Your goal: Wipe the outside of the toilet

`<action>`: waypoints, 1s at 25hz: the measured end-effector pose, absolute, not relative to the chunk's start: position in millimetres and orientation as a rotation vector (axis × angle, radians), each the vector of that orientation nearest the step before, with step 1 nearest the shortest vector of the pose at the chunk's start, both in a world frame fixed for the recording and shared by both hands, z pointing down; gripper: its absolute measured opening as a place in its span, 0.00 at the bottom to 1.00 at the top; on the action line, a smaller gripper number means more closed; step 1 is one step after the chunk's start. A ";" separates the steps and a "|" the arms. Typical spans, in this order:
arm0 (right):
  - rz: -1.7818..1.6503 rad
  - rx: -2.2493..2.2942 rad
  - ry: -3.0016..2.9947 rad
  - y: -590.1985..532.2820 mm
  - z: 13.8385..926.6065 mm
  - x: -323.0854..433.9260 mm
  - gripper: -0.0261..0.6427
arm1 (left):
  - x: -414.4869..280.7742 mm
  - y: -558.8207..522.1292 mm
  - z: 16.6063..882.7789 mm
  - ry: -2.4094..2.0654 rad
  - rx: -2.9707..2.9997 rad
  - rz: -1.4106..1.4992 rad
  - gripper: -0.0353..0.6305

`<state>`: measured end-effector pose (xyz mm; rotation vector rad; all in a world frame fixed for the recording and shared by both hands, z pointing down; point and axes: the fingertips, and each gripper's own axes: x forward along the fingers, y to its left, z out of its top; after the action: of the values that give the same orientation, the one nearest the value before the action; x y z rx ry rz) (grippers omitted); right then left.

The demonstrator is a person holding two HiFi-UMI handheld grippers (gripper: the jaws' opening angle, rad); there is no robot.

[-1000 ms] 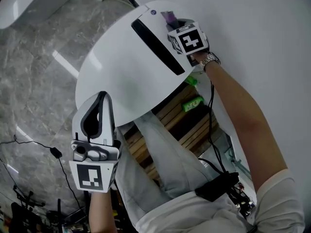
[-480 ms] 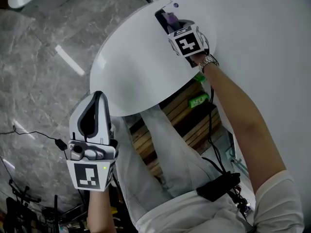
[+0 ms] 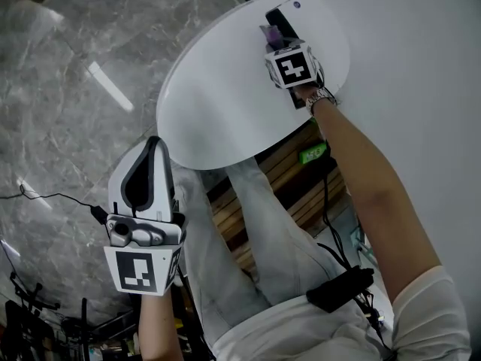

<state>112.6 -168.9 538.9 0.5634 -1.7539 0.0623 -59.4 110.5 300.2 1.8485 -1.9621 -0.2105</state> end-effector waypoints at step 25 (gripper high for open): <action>0.165 0.326 -1.810 64.9 576.6 -26.3 0.18 | -154.0 187.6 305.8 -2.104 1.678 -0.301 0.06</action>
<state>-26.3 64.9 576.6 0.3259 -1.8095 0.1652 -154.0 187.6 305.8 1.6780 -2.1039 -0.3007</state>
